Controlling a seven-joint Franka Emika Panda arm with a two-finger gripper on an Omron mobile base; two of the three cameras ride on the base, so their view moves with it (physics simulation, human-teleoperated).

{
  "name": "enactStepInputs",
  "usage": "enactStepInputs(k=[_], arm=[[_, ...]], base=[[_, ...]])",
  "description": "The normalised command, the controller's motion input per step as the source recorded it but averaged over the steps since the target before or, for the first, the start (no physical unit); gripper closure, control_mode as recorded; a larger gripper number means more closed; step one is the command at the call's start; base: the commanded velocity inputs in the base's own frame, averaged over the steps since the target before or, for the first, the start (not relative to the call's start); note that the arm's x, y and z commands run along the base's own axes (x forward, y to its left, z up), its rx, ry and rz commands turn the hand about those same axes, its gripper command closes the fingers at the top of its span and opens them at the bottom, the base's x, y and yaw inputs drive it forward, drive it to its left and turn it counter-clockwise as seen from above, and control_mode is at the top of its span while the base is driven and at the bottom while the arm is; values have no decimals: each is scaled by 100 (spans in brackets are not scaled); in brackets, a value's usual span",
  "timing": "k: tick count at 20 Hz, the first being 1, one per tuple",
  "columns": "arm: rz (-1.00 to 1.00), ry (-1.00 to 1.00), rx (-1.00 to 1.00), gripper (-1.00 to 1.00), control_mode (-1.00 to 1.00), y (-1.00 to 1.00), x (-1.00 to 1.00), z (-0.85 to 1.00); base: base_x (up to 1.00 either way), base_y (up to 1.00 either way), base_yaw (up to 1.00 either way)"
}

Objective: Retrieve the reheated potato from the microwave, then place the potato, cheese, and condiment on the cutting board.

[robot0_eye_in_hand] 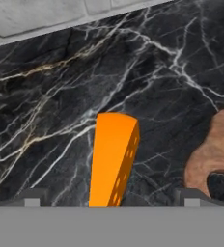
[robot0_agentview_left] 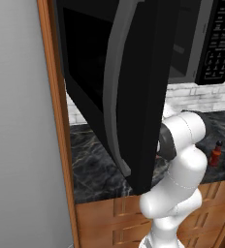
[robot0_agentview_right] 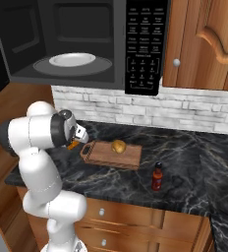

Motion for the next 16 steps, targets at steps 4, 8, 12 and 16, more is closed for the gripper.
enactStepInputs(k=[4,8,12,16], arm=[[-1,0,-1,-100,-100,1,18,-9],[-1,0,-1,-100,-100,5,21,-12],[0,0,0,-100,-100,6,21,-13],[0,0,0,-100,-100,6,13,-14]], base=[[0,0,0],[0,0,0],[0,0,0],[0,0,0]])
